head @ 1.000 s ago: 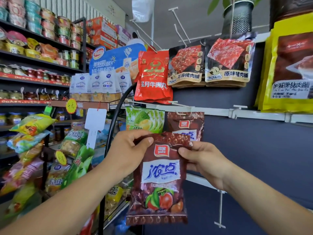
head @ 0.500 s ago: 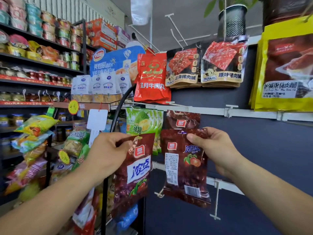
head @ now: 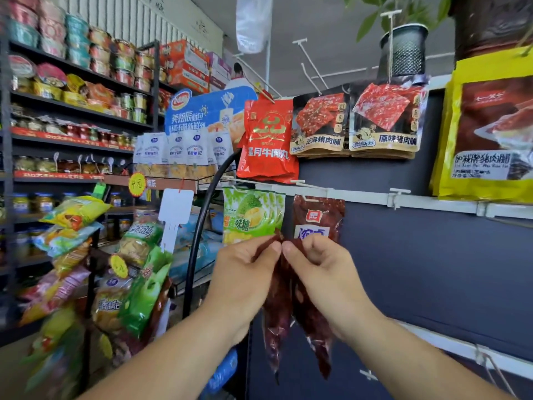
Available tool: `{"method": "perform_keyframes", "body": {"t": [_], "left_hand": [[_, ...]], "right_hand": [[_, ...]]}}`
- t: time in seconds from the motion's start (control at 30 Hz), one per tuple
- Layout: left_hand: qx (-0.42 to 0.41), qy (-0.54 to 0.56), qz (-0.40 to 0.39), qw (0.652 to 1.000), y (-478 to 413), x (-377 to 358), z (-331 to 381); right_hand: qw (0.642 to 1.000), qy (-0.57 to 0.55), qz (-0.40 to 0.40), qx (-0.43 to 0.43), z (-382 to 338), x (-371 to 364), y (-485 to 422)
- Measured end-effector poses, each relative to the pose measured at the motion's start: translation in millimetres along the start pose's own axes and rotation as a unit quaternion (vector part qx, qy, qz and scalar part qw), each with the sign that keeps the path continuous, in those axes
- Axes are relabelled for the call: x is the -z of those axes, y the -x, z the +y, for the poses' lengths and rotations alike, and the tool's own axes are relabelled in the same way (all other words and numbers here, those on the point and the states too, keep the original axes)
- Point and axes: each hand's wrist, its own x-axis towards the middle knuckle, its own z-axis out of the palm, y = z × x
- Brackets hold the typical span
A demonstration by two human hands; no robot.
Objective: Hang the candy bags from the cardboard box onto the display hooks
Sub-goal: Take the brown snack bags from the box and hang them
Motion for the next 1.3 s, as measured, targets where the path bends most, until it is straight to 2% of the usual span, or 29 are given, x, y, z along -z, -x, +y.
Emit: {"method": "perform_keyframes", "body": {"t": [0.13,0.2,0.27,0.33,0.37,0.43,0.57,0.83,1.07,1.17,1.3], "left_hand": [[0.037,0.054,-0.043,0.997,7,4,2],[0.020,0.039,-0.064,0.997,8,10,4],[0.002,-0.007,-0.067,0.998,6,19,5],[0.003,-0.047,-0.076,0.996,4,28,8],[0.008,-0.058,-0.082,0.995,3,32,9],[0.018,-0.060,-0.079,0.995,3,36,11],[0.034,-0.025,-0.037,0.998,-2,39,12],[0.005,-0.075,-0.014,0.997,-7,45,15],[-0.058,-0.207,0.023,0.976,-24,65,20],[-0.088,-0.244,0.032,0.965,-31,64,18],[-0.093,-0.225,0.019,0.970,-36,59,16]], "right_hand": [[0.989,-0.081,-0.104,-0.073,6,0,18],[0.981,-0.079,-0.150,-0.097,8,-5,11],[0.978,-0.087,-0.175,-0.077,18,4,13],[0.988,-0.016,-0.142,-0.066,22,3,7],[0.996,0.011,-0.074,-0.049,21,3,4],[0.998,-0.020,-0.001,-0.053,18,17,3],[0.984,-0.071,-0.033,-0.161,13,29,-7],[0.987,-0.049,0.083,-0.130,14,39,-15],[0.985,0.134,0.112,0.001,-2,57,-69],[0.982,0.150,0.114,0.002,-5,50,-95],[0.984,0.126,0.125,-0.024,-3,43,-119]]}}
